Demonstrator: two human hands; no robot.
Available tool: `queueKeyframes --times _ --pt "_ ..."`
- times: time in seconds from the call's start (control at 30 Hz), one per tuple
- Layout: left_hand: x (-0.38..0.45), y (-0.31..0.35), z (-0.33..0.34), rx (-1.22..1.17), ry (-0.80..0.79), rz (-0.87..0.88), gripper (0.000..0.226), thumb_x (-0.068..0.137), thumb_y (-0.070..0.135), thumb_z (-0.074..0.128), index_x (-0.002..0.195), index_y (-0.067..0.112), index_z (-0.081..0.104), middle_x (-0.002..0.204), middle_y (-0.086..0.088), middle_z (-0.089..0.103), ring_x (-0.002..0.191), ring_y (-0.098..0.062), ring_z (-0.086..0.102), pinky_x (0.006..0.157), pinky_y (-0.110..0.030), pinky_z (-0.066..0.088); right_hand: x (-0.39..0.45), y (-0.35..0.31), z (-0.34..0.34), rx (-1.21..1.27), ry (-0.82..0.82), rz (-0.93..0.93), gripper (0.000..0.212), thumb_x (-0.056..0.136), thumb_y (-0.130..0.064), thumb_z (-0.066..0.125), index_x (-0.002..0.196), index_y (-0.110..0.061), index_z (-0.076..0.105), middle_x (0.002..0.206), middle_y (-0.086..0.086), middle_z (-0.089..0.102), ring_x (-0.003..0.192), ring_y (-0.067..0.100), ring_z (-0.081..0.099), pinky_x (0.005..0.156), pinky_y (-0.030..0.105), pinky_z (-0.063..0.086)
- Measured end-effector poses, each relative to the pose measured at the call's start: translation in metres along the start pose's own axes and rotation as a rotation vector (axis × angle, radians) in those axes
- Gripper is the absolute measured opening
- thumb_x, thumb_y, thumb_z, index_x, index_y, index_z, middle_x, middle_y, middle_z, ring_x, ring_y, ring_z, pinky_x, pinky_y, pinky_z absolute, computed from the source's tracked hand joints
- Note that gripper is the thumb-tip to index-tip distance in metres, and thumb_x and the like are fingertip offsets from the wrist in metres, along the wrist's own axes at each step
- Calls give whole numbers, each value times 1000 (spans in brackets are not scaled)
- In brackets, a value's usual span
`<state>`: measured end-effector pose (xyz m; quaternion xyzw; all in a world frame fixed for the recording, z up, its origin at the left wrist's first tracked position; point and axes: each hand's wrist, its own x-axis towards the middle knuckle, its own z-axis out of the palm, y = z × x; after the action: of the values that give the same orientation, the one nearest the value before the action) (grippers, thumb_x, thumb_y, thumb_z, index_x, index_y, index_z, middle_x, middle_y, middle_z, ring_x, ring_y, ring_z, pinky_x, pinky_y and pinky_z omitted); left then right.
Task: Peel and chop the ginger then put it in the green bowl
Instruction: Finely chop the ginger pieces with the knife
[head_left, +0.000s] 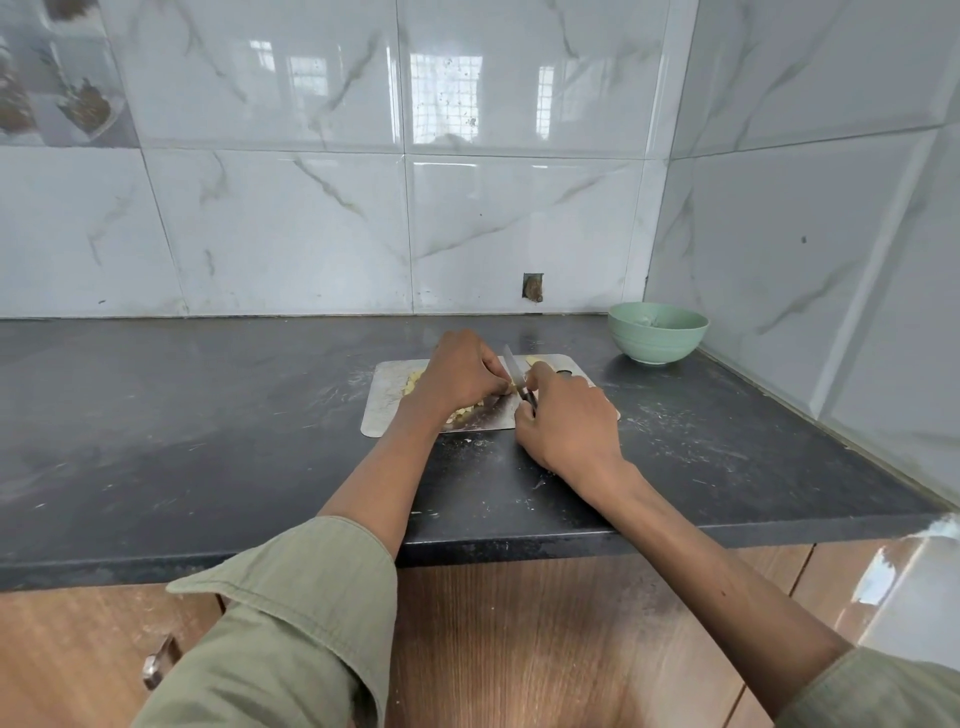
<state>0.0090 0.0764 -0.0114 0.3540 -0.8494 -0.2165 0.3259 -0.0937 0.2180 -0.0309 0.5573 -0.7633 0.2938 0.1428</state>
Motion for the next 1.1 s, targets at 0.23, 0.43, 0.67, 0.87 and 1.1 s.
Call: queueKeyframes --times 0.23,0.43,0.67,0.87,1.1 --pt "1 -1 2 6 11 -1 9 71 10 89 69 16 83 60 2 73 58 -6 70 63 -19 55 2 -2 0 -23 -25 -8 17 94 -26 52 108 -17 57 105 12 65 104 35 56 71 37 34" --pt "0 0 3 0 33 -9 9 69 11 90 69 16 83 61 3 73 57 -4 69 60 -18 53 8 -4 1 -23 -64 -2 16 93 -25 54 107 -18 58 105 11 67 104 35 58 72 38 39" --pt "0 2 5 17 29 -16 8 69 12 89 67 16 82 59 4 73 50 4 61 61 -17 48 2 1 0 5 -49 26 20 90 -27 56 108 -23 60 105 8 66 106 31 58 72 36 36" --pt "-1 1 -2 51 8 -2 7 73 11 82 68 15 82 61 5 73 62 -7 71 61 -29 61 7 -2 1 13 -66 28 21 91 -27 56 110 -21 60 103 8 68 105 32 59 73 36 41" --pt "1 1 3 26 7 -14 8 69 13 89 68 17 82 59 2 73 54 -3 67 55 -22 55 6 -1 0 19 -65 19 19 91 -25 55 109 -21 61 103 8 67 106 32 58 71 35 36"
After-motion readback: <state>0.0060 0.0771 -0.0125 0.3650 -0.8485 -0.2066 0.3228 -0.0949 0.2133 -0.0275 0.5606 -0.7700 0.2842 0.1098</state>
